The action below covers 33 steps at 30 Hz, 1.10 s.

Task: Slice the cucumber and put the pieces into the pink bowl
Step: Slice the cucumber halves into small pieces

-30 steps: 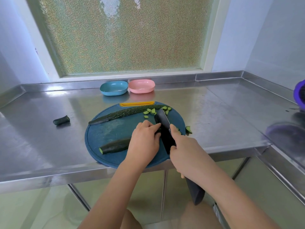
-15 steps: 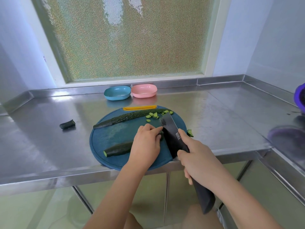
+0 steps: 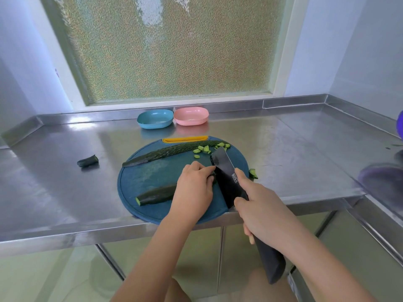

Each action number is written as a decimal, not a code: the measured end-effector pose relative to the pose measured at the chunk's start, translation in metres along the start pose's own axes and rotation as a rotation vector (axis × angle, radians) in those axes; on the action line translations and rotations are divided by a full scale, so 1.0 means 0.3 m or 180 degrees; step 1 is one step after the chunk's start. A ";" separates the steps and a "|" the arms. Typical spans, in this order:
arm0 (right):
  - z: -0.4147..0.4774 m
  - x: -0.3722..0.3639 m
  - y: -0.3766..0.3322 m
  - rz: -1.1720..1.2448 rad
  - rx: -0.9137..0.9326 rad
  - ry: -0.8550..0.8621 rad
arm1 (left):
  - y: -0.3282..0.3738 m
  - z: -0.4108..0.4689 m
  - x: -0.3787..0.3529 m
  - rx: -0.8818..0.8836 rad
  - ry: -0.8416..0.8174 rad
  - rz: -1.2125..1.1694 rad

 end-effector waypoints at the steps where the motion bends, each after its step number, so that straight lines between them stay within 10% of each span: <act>1: 0.005 0.004 0.000 -0.0013 -0.0015 -0.0033 | -0.001 0.001 -0.001 0.0005 0.0004 -0.0010; 33: 0.003 -0.010 0.015 0.0462 0.0068 0.0181 | -0.017 0.012 -0.003 0.0207 0.0080 -0.0073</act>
Point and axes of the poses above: each hand's wrist, its own z-axis towards the middle knuckle, its own x-axis out of the back of the hand, y = z × x, the point moved 4 cm from there along z, towards the middle knuckle, and after that the axes turned 14 degrees about x, right-handed, at the moved point
